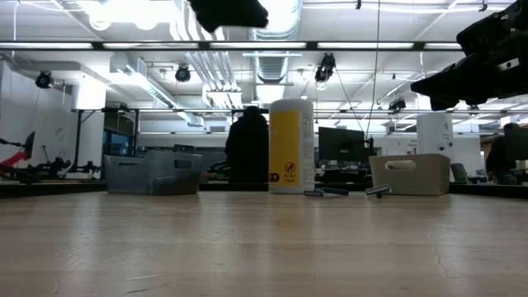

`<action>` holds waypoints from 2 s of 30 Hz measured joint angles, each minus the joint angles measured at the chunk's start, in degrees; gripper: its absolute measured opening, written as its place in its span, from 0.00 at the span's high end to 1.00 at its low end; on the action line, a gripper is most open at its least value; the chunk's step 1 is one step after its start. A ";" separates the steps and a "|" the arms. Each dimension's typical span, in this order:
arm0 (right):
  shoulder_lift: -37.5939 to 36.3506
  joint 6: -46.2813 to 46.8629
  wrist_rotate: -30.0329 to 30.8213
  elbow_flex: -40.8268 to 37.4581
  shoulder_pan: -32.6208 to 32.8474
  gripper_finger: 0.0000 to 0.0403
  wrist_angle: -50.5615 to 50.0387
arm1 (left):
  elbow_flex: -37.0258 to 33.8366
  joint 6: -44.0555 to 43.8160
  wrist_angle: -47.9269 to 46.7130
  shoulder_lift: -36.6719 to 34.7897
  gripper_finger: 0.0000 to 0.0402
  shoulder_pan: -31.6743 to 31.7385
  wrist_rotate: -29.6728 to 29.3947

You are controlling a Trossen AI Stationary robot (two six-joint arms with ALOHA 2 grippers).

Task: Pick & Place Travel size toiletries
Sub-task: Put the blue razor into the bottom black bin

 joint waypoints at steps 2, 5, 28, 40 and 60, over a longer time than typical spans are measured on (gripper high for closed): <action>0.00 -0.02 -0.01 0.00 0.00 0.98 0.00 | 0.51 -0.09 3.09 2.37 0.69 2.20 -0.04; 0.00 -0.02 0.00 0.00 0.00 0.98 0.00 | 2.07 -0.50 6.00 5.85 0.69 5.19 -0.07; 0.00 -0.02 0.01 0.00 0.00 0.98 0.00 | 32.95 -2.72 4.45 32.85 0.69 15.18 -0.09; 0.00 -0.02 0.01 0.00 0.00 0.98 0.00 | 28.17 -13.27 1.09 34.25 0.69 19.94 -0.44; 0.00 -0.02 0.01 0.00 0.00 0.98 0.00 | 22.08 -14.98 3.86 35.28 0.60 20.36 -0.01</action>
